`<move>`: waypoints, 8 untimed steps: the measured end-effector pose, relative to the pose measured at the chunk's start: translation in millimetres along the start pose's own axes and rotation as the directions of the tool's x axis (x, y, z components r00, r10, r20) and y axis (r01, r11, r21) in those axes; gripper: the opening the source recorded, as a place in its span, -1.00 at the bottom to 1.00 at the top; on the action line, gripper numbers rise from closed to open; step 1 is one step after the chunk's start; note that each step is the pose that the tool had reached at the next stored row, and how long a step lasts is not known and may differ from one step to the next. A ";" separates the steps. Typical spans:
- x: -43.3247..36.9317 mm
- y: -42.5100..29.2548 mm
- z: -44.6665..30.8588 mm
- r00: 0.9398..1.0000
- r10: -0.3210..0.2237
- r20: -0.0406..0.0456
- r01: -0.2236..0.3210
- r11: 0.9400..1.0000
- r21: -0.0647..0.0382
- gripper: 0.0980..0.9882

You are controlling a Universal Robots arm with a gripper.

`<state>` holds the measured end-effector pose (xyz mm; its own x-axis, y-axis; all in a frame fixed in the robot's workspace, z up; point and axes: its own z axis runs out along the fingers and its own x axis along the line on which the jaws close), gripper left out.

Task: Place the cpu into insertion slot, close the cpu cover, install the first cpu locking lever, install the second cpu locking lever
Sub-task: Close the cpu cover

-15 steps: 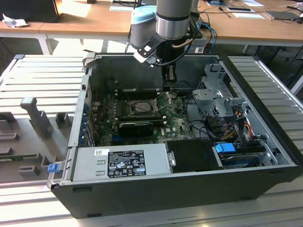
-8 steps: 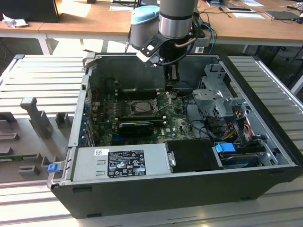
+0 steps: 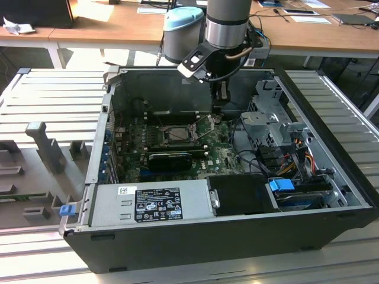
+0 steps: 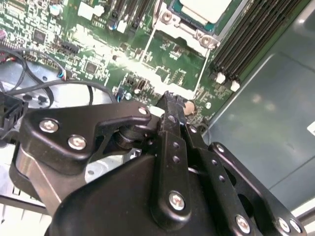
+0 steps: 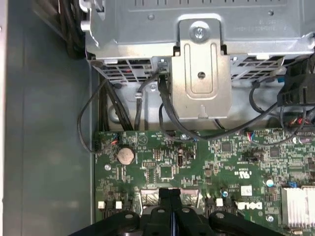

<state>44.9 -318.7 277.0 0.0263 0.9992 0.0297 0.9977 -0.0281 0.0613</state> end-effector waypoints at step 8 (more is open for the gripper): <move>-1.1 -0.2 9.2 1.000 0.000 -0.001 0.000 1.000 0.000 -0.98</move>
<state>45.2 -319.5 267.8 0.0261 0.9992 0.0309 0.9977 -0.0280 0.0610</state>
